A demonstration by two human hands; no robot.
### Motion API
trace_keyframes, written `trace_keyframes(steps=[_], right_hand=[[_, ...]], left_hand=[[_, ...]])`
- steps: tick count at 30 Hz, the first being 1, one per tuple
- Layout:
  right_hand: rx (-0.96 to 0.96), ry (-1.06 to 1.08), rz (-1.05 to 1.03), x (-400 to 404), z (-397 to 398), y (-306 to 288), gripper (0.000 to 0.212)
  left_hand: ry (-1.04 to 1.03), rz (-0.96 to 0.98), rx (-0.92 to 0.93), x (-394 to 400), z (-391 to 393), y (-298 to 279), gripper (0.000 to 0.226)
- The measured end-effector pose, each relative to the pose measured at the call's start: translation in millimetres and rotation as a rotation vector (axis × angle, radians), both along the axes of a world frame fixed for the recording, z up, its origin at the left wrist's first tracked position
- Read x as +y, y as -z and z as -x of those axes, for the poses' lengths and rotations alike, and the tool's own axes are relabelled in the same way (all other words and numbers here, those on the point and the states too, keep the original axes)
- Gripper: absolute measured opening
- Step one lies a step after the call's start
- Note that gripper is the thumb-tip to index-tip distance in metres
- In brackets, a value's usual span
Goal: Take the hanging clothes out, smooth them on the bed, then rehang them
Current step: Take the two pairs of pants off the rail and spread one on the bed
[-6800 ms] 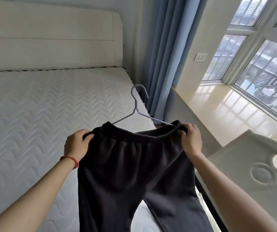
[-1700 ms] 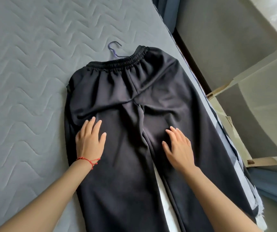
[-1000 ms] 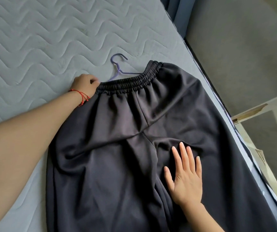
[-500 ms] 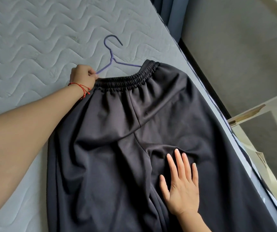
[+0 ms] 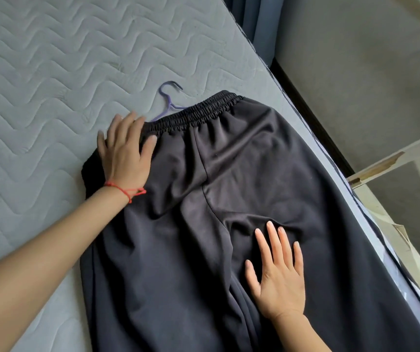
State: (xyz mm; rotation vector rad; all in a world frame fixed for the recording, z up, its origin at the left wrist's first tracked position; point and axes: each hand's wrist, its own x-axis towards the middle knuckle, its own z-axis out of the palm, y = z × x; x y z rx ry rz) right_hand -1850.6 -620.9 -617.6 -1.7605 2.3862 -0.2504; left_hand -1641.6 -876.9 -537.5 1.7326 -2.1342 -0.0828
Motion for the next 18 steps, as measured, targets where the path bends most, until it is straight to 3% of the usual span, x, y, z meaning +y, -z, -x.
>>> trace_keyframes(steps=[4, 7, 12, 18], right_hand=[[0.014, -0.011, 0.002, 1.0, 0.0, -4.2, 0.062], [0.023, -0.017, 0.005, 0.6, -0.1, -5.9, 0.062], [-0.067, -0.068, -0.069, 2.8, 4.8, -20.5, 0.069], [-0.392, -0.001, -0.241, 44.5, -3.5, -67.1, 0.057]], left_hand=[[0.159, -0.148, -0.245, 79.8, -42.7, 33.6, 0.057], [0.129, -0.332, -0.397, 106.2, -62.2, 52.6, 0.069], [0.018, -0.418, -0.315, 118.9, -54.4, 31.9, 0.06], [-0.067, -0.461, -0.025, 204.2, -68.8, -17.4, 0.064]])
